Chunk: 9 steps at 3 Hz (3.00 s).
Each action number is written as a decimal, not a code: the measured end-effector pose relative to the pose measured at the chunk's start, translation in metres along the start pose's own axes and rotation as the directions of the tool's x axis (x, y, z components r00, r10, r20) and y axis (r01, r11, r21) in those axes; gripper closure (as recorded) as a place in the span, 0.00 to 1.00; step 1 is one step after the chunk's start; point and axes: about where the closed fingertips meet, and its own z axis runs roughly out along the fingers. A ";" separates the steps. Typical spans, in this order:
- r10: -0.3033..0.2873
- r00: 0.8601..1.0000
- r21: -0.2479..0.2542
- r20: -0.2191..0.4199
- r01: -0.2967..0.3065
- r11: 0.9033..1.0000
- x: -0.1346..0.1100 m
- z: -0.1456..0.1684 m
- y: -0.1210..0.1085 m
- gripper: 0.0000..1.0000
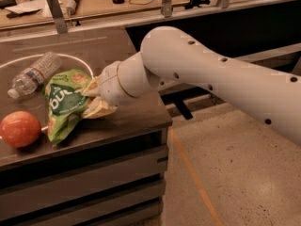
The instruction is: Move green rice chip bag near apple
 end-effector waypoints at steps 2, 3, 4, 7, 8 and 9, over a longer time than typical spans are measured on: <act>0.005 1.000 -0.003 0.006 -0.005 1.000 0.001 0.005 0.003 0.53; -0.001 1.000 -0.004 0.006 0.001 1.000 -0.002 0.005 0.004 0.22; -0.004 1.000 -0.005 0.006 0.004 1.000 -0.004 0.005 0.004 0.00; 0.023 1.000 0.049 -0.017 -0.022 0.999 0.005 -0.038 0.001 0.00; 0.069 0.997 0.085 -0.032 -0.066 0.994 0.009 -0.067 -0.003 0.00; 0.069 0.997 0.085 -0.032 -0.066 0.994 0.009 -0.067 -0.003 0.00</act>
Offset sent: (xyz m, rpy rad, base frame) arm -0.0001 0.0015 -0.0054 0.0054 0.0083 -0.0002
